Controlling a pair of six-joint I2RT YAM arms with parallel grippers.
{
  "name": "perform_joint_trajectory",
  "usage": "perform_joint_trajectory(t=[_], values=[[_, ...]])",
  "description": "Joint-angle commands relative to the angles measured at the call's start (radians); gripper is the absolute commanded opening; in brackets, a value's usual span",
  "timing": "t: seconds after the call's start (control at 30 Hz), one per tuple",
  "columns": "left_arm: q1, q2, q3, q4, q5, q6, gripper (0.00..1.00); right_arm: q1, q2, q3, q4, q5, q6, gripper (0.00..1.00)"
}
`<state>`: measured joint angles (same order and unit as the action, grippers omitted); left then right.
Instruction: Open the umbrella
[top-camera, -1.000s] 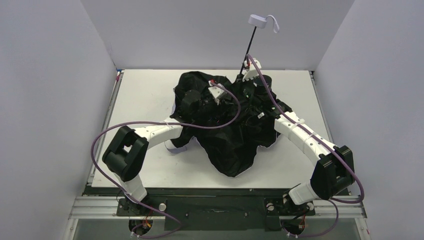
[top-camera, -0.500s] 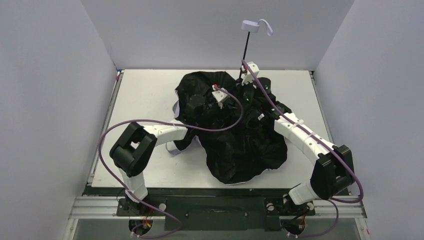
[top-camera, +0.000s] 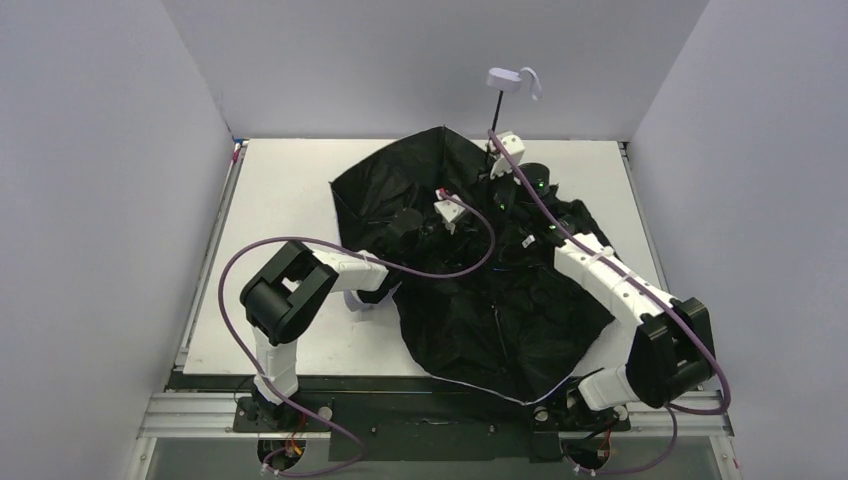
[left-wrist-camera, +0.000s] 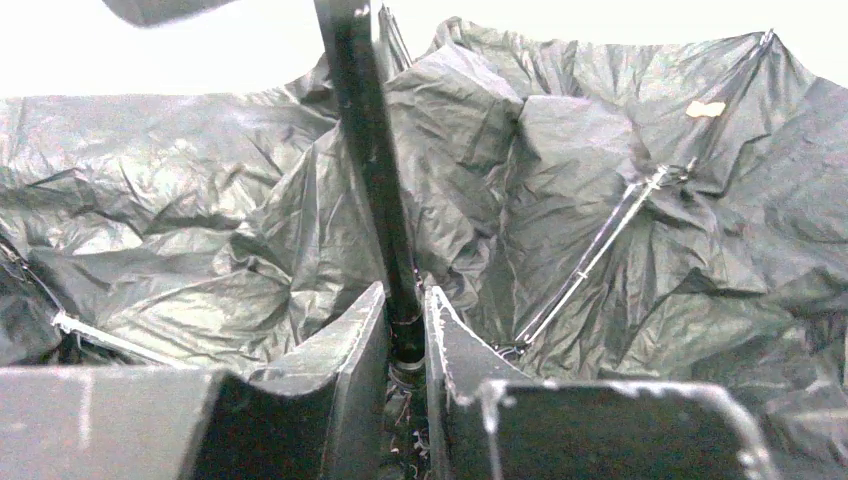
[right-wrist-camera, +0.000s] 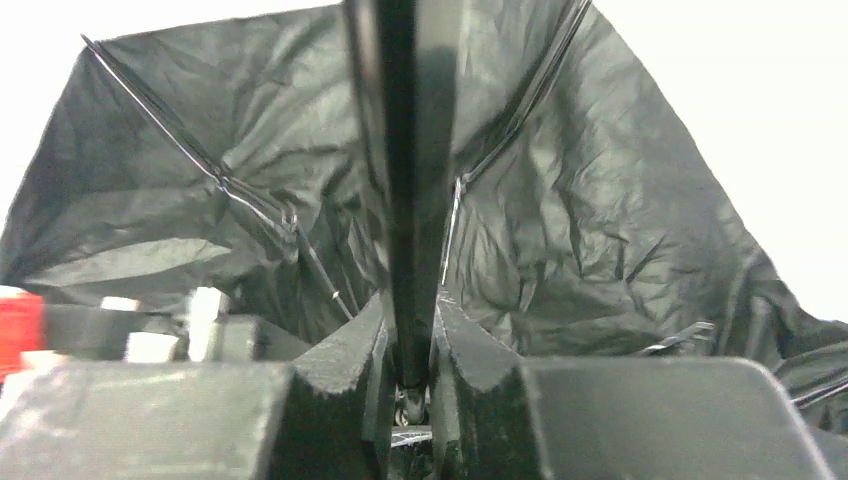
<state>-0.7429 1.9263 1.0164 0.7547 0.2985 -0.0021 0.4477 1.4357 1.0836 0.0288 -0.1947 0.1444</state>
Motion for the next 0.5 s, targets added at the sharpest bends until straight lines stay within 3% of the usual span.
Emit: perform_joint_trajectory(t=[0.0, 0.13, 0.33, 0.47], values=[[0.037, 0.152, -0.134, -0.419, -0.163, 0.095, 0.14, -0.026, -0.183, 0.111, 0.309, -0.008, 0.025, 0.13], [0.030, 0.173, -0.122, -0.408, -0.170, 0.121, 0.14, -0.034, -0.163, 0.154, 0.314, -0.006, 0.038, 0.12], [0.026, 0.179, -0.116, -0.418, -0.173, 0.136, 0.17, -0.049, -0.146, 0.180, 0.301, -0.036, 0.029, 0.00], [0.029, 0.152, -0.136, -0.414, -0.154, 0.144, 0.19, -0.053, -0.163, 0.179, 0.231, -0.048, 0.022, 0.23]])
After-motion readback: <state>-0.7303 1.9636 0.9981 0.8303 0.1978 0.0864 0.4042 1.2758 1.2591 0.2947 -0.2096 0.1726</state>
